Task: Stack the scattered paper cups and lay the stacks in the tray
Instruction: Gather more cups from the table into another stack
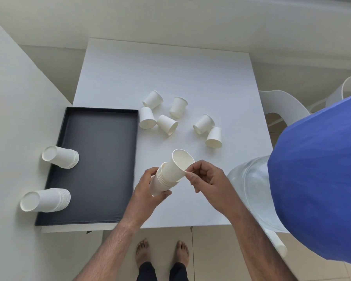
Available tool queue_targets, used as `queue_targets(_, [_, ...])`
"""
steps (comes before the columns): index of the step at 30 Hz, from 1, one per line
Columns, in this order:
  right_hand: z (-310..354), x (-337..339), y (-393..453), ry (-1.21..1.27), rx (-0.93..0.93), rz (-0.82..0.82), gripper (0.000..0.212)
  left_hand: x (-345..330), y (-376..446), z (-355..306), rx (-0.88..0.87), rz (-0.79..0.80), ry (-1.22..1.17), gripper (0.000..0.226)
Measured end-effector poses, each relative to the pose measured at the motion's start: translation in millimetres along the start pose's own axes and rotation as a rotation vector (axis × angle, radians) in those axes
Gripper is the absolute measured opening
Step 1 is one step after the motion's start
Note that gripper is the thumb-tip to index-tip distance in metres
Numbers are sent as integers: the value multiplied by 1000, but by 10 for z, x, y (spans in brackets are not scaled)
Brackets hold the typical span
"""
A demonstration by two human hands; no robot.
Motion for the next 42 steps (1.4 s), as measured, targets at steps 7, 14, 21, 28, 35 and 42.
queue_targets(7, [-57, 23, -155, -26, 3, 22, 12, -35, -32, 30, 10, 9, -7, 72])
queue_targets(14, [-10, -20, -197, -77, 32, 40, 11, -82, -59, 29, -24, 25, 23, 73])
queue_targets(21, [-199, 1, -204, 6, -36, 11, 12, -91, -70, -11, -38, 41, 29, 80])
queue_targets(28, [-435, -229, -58, -38, -94, 172, 18, -120, -59, -54, -76, 54, 63, 76])
queue_targets(35, [-928, 1282, 907, -304, -379, -830, 59, -64, -55, 196, -27, 51, -8, 79])
queue_targets(42, [-1242, 2137, 1579, -453, -768, -940, 85, 43, -185, 525, -20, 91, -38, 88])
Point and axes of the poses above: each hand's wrist, its own y-axis towards the middle knuckle, its own x-axis out of the back of the hand, z = x × y, the point moved 10 cm from there along y, towards the middle knuckle, and after that the axes turned 6 degrees about -y, right-handed, at the moved point
